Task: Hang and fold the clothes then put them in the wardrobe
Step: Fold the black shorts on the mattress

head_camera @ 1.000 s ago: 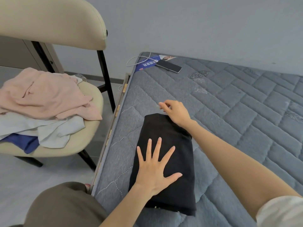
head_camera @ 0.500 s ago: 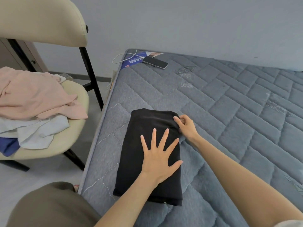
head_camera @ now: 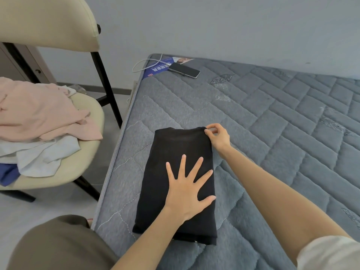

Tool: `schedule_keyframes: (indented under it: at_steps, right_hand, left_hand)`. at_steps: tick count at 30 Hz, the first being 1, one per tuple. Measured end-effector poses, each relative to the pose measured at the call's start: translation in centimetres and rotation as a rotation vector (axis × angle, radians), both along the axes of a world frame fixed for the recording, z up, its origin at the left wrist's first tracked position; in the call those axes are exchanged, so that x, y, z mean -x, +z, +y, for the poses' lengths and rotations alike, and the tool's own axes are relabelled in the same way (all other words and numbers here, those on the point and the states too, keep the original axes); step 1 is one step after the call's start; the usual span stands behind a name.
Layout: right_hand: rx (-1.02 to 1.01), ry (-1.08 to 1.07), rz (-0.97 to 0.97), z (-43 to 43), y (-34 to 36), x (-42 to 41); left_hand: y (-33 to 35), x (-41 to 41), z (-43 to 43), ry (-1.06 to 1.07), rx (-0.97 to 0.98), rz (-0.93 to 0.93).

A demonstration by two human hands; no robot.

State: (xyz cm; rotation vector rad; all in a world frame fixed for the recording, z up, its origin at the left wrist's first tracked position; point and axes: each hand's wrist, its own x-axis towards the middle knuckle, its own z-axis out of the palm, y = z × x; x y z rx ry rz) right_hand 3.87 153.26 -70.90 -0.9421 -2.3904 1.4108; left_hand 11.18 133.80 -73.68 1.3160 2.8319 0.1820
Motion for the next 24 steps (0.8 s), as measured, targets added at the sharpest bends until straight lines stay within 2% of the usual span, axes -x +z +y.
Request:
schedule_keyframes:
  at_steps: [3,6,10,15,24]
  right_hand:
    - [-0.12,-0.004,0.066,-0.4,1.2,-1.0]
    - [-0.328,0.077,0.12,-1.7,2.3,-2.7]
    - [-0.447,0.225,0.111,-6.2,1.7,-5.4]
    - [-0.567,0.292,-0.168,-11.3,-1.3,-8.4]
    - [-0.424,0.089,-0.19,-11.9,-1.2,-10.6]
  left_hand:
    - [0.7,0.0,-0.2,0.042,-0.024,0.006]
    - [1.3,0.3,-0.9,0.238,-0.126,-0.031]
    - [0.8,1.6,-2.8,0.371,-0.184,-0.073]
    - [-0.3,2.5,-4.7,0.446,-0.228,-0.222]
    - [0.5,3.1,-6.6,0.607,-0.412,-0.499]
